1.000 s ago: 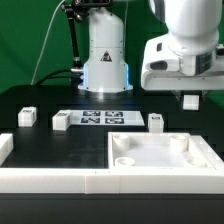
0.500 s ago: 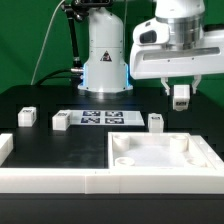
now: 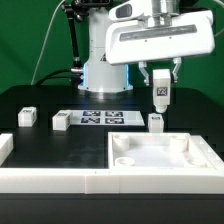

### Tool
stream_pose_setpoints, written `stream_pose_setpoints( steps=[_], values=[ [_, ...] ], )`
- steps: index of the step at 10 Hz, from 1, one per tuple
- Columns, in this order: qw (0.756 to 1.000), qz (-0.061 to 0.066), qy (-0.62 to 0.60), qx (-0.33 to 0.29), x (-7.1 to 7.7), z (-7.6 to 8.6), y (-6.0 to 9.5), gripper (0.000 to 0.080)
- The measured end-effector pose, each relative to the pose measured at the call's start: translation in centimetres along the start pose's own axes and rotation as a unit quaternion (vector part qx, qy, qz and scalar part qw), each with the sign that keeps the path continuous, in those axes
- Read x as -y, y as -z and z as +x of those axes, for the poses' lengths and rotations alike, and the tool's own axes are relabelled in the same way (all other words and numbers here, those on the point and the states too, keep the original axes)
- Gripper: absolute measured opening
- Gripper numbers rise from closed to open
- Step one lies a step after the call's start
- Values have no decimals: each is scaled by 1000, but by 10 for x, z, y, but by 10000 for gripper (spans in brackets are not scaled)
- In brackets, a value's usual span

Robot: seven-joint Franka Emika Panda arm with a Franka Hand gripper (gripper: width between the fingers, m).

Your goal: Assemble one leg

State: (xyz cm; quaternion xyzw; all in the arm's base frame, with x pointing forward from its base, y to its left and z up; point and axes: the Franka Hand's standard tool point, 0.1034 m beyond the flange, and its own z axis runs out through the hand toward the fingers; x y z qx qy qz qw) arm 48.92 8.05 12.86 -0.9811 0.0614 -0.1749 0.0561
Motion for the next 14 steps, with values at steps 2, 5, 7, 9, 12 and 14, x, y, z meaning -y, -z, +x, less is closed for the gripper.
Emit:
stream_pose_setpoints(
  steps=[2,5,7,9,12,14],
  values=[
    [1000,2,8,-5,7,-12,-4,291],
    [1000,2,9,-5,5,-11,-4,291],
    [998,-1,60,-11,-2,6,-9,291],
    [997,0,78,-15,0,25,-8,291],
    [997,0,79,-12,0,22,-9,291],
    [997,0,78,-12,0,22,-10,291]
  ],
)
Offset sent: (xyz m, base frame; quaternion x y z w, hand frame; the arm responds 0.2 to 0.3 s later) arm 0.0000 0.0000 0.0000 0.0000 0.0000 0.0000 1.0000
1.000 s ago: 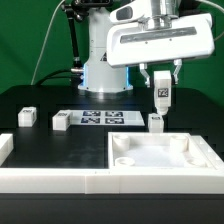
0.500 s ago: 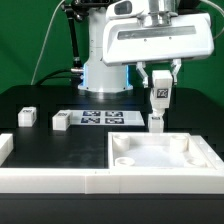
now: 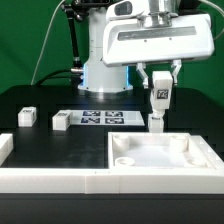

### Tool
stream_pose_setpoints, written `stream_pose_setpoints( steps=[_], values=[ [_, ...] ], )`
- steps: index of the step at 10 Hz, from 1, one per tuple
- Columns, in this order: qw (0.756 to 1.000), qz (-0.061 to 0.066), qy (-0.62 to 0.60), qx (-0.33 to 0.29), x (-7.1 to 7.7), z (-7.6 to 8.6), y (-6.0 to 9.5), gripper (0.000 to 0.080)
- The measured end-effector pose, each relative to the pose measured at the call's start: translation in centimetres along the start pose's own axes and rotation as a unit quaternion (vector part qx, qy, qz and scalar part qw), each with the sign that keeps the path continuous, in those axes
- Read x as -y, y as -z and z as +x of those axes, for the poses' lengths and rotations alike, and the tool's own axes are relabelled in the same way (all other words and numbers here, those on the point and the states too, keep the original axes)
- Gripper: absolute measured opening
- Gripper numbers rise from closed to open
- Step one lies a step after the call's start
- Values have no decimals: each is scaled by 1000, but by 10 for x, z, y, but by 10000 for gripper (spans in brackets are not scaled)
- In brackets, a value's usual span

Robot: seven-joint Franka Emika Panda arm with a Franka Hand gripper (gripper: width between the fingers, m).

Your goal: Assemble one leg

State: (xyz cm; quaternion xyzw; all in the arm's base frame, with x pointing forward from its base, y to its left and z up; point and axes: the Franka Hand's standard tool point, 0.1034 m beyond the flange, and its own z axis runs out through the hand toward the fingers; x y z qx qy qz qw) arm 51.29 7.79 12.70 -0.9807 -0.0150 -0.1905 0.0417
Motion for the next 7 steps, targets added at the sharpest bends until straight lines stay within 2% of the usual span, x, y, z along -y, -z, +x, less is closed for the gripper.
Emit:
stream_pose_setpoints(
  steps=[3,4,5,6,7],
  values=[
    [999,1,32,-12,-4,30,-4,291],
    [997,-6,33,-67,-5,43,-4,291],
    [993,-11,35,-109,-5,43,-13,291],
    [996,-5,35,-81,0,37,-27,291],
    [995,-4,34,-93,1,46,-33,291]
  ],
)
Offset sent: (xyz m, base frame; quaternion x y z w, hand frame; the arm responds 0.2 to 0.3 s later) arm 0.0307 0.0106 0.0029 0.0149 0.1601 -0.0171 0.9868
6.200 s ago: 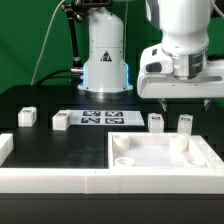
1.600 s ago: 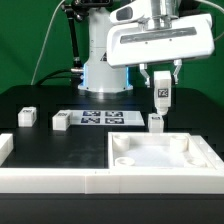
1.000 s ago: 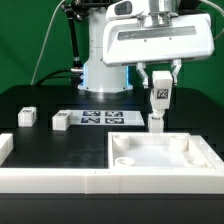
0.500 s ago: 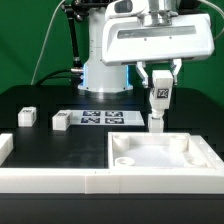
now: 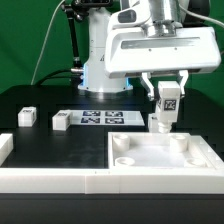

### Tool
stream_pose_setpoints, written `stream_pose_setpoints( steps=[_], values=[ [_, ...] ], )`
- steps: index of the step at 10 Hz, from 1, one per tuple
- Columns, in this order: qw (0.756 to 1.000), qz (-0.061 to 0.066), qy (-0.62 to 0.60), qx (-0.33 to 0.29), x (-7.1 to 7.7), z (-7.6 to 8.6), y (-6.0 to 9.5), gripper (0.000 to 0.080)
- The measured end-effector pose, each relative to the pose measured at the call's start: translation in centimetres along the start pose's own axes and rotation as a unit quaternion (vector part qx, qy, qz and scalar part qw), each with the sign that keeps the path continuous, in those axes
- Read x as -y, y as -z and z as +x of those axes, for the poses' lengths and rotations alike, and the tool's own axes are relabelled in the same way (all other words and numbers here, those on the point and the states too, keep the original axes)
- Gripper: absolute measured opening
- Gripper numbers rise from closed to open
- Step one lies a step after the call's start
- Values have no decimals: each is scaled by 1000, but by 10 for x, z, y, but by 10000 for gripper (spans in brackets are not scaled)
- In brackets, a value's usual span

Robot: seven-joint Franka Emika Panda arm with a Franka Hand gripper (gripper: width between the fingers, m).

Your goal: Assemble one leg

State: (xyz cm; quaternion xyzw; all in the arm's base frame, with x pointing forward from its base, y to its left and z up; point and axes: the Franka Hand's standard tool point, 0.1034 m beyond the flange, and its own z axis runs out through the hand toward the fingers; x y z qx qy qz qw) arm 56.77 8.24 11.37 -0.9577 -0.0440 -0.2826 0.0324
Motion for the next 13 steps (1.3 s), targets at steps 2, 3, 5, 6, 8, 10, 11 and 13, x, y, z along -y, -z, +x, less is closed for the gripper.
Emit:
stream_pose_setpoints(
  steps=[2,3,5,6,8,10,11,13],
  values=[
    [1000,7,0,8,10,-9,-19,291],
    [1000,10,1,9,13,-9,-19,291],
    [1000,9,0,10,11,-10,-20,291],
    [1000,9,1,10,11,-10,-20,291],
    [1000,9,1,11,12,-10,-20,291],
    [1000,14,3,11,19,-2,-22,291],
    [1000,17,4,10,22,4,-25,291],
    [1000,20,4,6,26,12,-33,291]
  ],
)
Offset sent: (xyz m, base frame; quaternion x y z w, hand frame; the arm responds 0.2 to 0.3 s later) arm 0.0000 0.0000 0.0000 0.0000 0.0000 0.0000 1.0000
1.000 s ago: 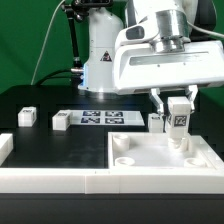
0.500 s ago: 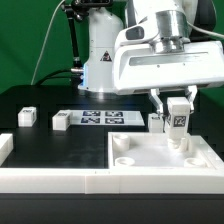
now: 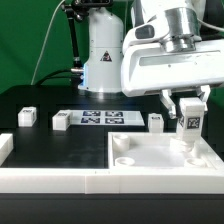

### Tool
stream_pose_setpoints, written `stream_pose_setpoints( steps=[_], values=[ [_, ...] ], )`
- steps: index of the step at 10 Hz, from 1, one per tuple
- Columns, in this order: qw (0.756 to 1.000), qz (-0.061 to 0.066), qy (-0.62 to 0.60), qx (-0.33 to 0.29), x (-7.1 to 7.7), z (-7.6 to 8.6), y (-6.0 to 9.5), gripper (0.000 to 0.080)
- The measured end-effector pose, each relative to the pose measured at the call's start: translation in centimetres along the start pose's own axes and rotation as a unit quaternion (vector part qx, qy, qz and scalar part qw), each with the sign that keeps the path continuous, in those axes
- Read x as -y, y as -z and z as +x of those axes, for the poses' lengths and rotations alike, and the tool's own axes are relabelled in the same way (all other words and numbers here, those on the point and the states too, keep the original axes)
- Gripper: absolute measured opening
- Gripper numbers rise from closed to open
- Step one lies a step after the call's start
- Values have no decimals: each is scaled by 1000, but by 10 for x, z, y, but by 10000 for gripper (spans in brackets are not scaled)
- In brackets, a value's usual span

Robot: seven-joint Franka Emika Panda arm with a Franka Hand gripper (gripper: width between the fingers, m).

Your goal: Assemble one leg

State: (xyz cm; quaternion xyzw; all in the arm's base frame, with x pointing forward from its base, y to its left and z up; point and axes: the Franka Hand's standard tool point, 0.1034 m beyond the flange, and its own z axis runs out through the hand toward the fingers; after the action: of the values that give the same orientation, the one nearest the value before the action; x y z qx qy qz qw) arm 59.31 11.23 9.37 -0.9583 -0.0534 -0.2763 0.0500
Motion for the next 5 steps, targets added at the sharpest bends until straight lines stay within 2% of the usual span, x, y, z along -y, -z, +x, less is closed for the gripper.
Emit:
stream_pose_setpoints(
  steps=[2,5],
  values=[
    [1000,3,1,-4,5,7,-3,291],
    [1000,2,-1,-8,2,11,-8,291]
  ],
)
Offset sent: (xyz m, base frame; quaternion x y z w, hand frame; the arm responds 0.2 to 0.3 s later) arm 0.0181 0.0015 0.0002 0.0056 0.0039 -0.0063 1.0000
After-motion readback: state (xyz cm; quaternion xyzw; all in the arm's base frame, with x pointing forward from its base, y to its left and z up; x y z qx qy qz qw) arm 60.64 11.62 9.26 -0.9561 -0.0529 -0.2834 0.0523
